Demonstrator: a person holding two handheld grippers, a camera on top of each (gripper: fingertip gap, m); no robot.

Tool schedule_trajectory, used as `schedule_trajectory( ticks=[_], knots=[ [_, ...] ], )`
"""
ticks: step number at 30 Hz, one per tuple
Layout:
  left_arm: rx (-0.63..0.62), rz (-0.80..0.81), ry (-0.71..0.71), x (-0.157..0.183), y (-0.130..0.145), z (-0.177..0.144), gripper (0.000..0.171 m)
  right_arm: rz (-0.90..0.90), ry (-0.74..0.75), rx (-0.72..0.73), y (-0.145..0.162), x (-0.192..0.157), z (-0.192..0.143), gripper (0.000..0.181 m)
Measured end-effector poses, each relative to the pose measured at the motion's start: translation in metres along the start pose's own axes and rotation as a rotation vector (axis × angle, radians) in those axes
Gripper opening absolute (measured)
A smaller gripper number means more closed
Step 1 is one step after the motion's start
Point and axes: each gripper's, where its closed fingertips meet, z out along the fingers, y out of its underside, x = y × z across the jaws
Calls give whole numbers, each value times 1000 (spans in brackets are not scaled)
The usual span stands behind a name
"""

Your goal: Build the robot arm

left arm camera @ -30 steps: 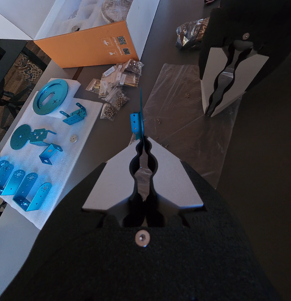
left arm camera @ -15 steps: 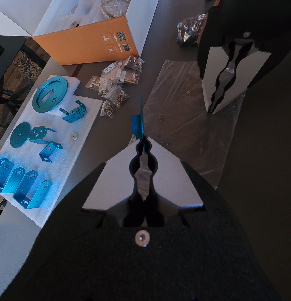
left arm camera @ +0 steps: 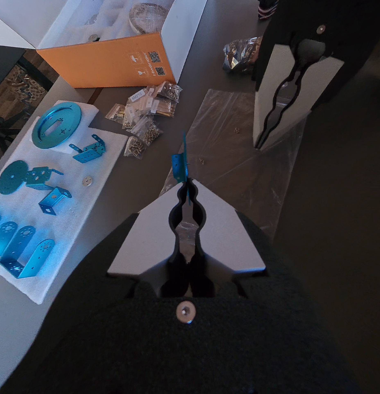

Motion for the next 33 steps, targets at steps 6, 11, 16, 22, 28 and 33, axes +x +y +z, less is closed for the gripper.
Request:
schedule_trajectory(
  ticks=[6, 11, 16, 22, 28, 33],
  knots=[
    [30, -39, 32, 3, -13, -7, 0, 24, 197, 414, -63, 14, -34, 2],
    [51, -4, 16, 7, -34, -21, 0, -4, 466, 651, -103, 20, -61, 1],
    [70, 72, -25, 13, -63, -42, 0, -112, 718, 797, -140, 10, -91, 0],
    [117, 171, -98, 30, -101, -76, 0, -177, 958, 898, -165, 6, -127, 1],
    [170, 249, -154, 55, -134, -108, 0, -186, 1075, 1047, -177, -7, -164, 1],
    [202, 297, -209, 70, -153, -128, 0, -242, 1147, 1118, -189, -24, -185, 1]
  ],
)
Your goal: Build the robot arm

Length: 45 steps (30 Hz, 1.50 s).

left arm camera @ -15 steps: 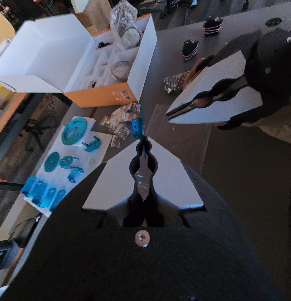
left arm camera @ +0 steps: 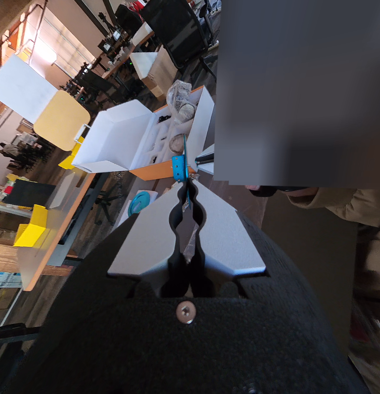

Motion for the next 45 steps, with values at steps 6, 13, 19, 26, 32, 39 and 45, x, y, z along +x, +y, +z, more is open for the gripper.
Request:
schedule_trajectory(
  ticks=[6, 13, 19, 26, 32, 39, 45],
  knots=[
    [10, 21, -20, 8, -14, -12, 0, -10, 35, 49, -20, 3, -2, 1],
    [21, 3, -18, 9, -18, -17, 0, -44, 41, 65, -30, 1, -1, 1],
    [24, 6, -20, 8, -19, -19, 0, -63, 31, 71, -32, -2, 3, 1],
    [19, 11, -18, 8, -17, -21, 0, -57, 38, 65, -32, 1, 6, 1],
    [21, 14, -18, 9, -18, -23, 0, -63, 32, 65, -34, 0, 7, 1],
    [21, 30, -24, 10, -19, -24, 0, -13, 31, 76, -34, 0, 7, 1],
    [32, 57, -48, 11, -23, -24, 0, 119, 57, 116, -37, 3, 6, 1]
  ],
)
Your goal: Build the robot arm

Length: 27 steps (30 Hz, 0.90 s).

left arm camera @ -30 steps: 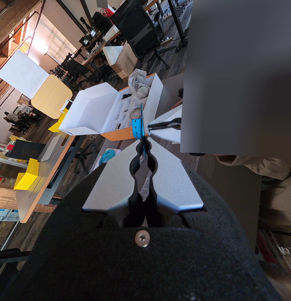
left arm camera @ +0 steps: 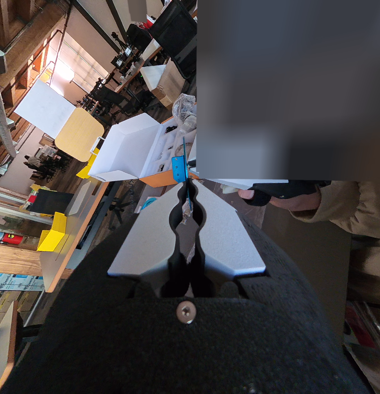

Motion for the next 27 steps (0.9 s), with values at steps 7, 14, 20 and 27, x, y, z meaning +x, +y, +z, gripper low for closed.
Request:
schedule_trajectory(
  ticks=[7, 14, 20, 27],
  knots=[
    [13, 37, -37, 0, -5, 3, 0, 237, 47, 55, -1, 6, 0, 1],
    [1, 78, -79, -1, -4, 10, 0, 572, 89, 100, 7, 11, -1, 1],
    [-16, 120, -109, -1, -3, 16, 0, 909, 75, 179, 13, 13, -2, 1],
    [-50, 182, -151, -3, 4, 25, 0, 1330, 50, 240, 26, 14, -3, 2]
  ],
)
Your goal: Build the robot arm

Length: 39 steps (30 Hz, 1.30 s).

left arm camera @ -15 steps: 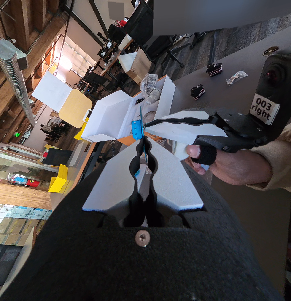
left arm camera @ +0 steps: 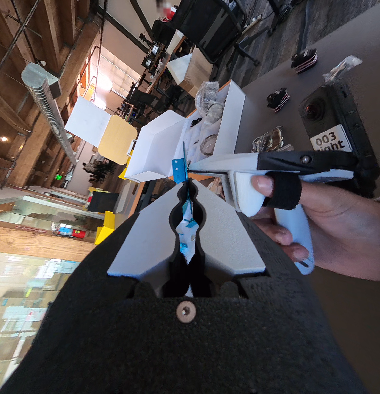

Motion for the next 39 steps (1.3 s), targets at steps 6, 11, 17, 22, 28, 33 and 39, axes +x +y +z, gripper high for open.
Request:
schedule_trajectory(
  ticks=[6, 11, 17, 22, 28, 33, 39],
  knots=[
    [-28, 55, -31, 1, 7, 8, 0, 312, 1, 34, 2, 11, -2, 2],
    [-59, 114, -58, 2, 16, 15, 0, 599, 13, 38, 7, 21, -3, 2],
    [-85, 143, -64, 4, 27, 22, 0, 922, -7, 43, 14, 32, -6, 2],
    [-95, 142, -54, 5, 34, 26, 0, 1020, -15, 31, 18, 39, -8, 2],
    [-95, 137, -43, 5, 38, 28, 0, 1069, -21, 16, 22, 44, -9, 2],
    [-94, 125, -40, 3, 41, 27, 0, 1095, -31, 5, 25, 44, -8, 3],
    [-92, 113, -32, 3, 42, 26, 0, 1093, -26, -8, 28, 46, -9, 3]
  ],
)
